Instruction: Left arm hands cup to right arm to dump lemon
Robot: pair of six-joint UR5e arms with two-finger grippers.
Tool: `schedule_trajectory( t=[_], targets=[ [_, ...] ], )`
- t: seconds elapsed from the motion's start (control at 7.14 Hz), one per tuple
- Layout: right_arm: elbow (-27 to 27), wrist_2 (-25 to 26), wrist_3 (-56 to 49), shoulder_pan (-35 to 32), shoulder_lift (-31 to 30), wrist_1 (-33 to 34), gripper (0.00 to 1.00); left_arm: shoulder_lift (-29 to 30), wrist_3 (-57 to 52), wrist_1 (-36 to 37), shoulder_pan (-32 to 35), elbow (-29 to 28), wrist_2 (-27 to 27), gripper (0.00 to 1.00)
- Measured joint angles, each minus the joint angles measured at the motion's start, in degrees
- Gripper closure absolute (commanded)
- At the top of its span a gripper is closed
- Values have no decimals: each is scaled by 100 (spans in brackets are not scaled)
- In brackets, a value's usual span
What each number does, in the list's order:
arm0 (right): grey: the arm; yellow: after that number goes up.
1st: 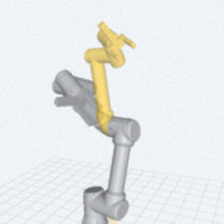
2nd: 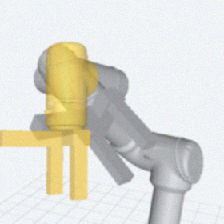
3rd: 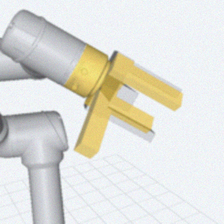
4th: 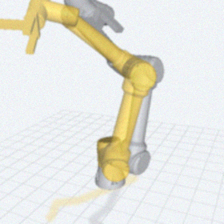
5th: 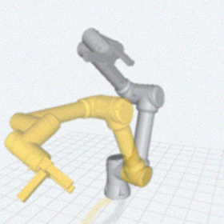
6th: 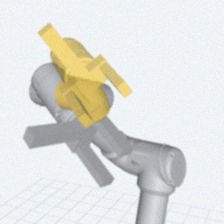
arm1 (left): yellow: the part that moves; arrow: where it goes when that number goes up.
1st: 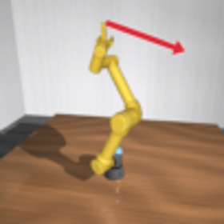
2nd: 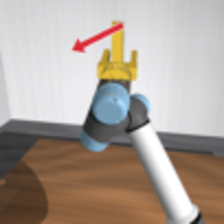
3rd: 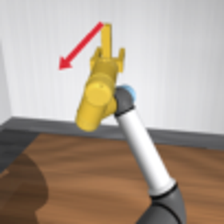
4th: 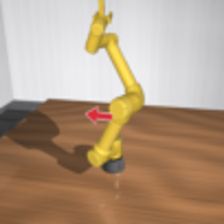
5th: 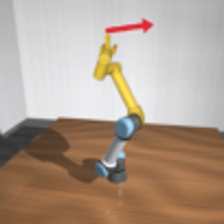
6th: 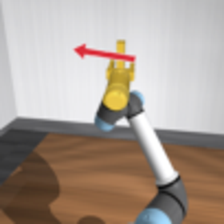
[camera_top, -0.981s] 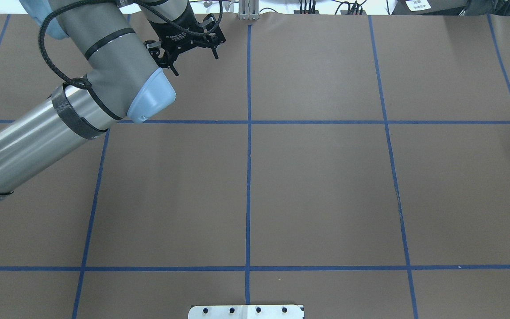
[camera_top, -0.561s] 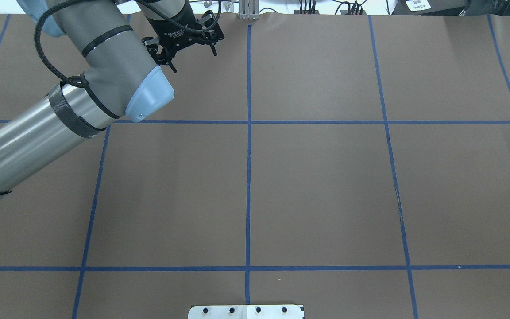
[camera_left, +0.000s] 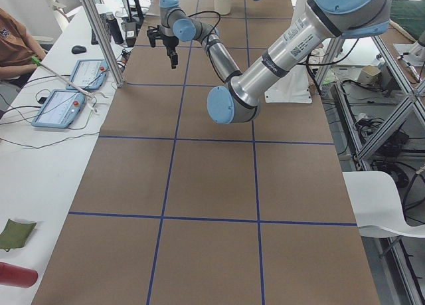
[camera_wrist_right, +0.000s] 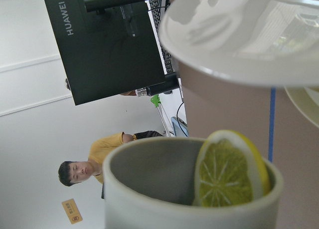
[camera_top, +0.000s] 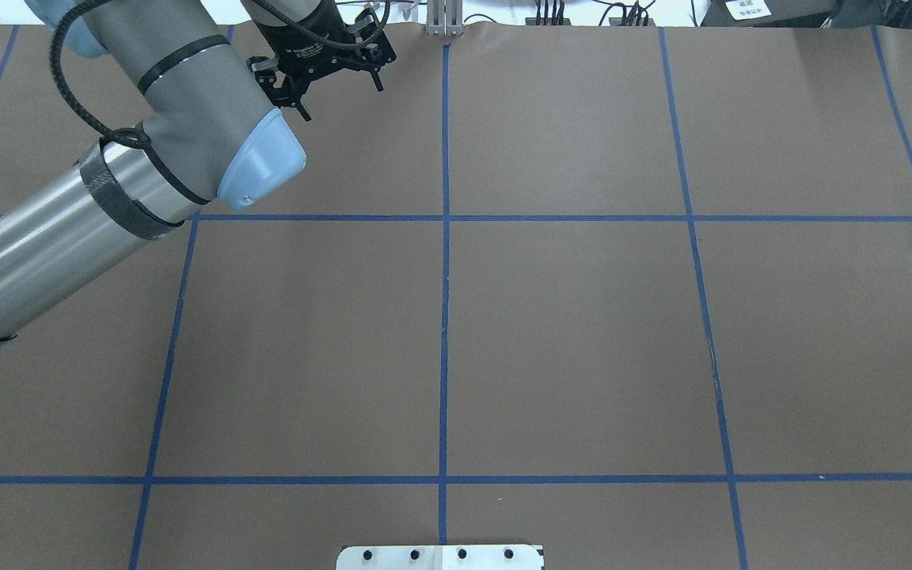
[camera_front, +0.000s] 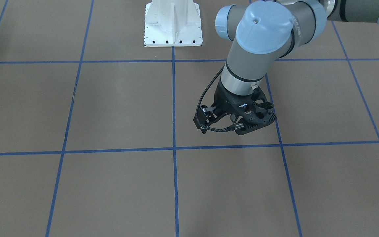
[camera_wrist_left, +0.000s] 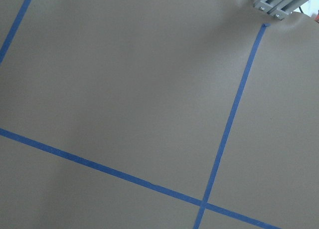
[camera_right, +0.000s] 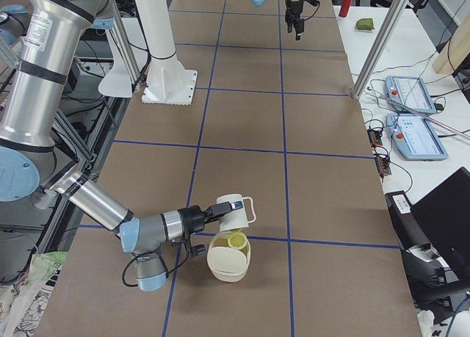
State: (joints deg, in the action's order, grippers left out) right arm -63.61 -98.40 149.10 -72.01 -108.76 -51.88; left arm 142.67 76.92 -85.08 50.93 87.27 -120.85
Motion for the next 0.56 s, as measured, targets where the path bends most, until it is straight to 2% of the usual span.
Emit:
schedule_trajectory(
  t=[0.56],
  targets=[
    [7,5,1317,-164,48,-102,87,26,-1,39,13,4,0,0]
  ],
)
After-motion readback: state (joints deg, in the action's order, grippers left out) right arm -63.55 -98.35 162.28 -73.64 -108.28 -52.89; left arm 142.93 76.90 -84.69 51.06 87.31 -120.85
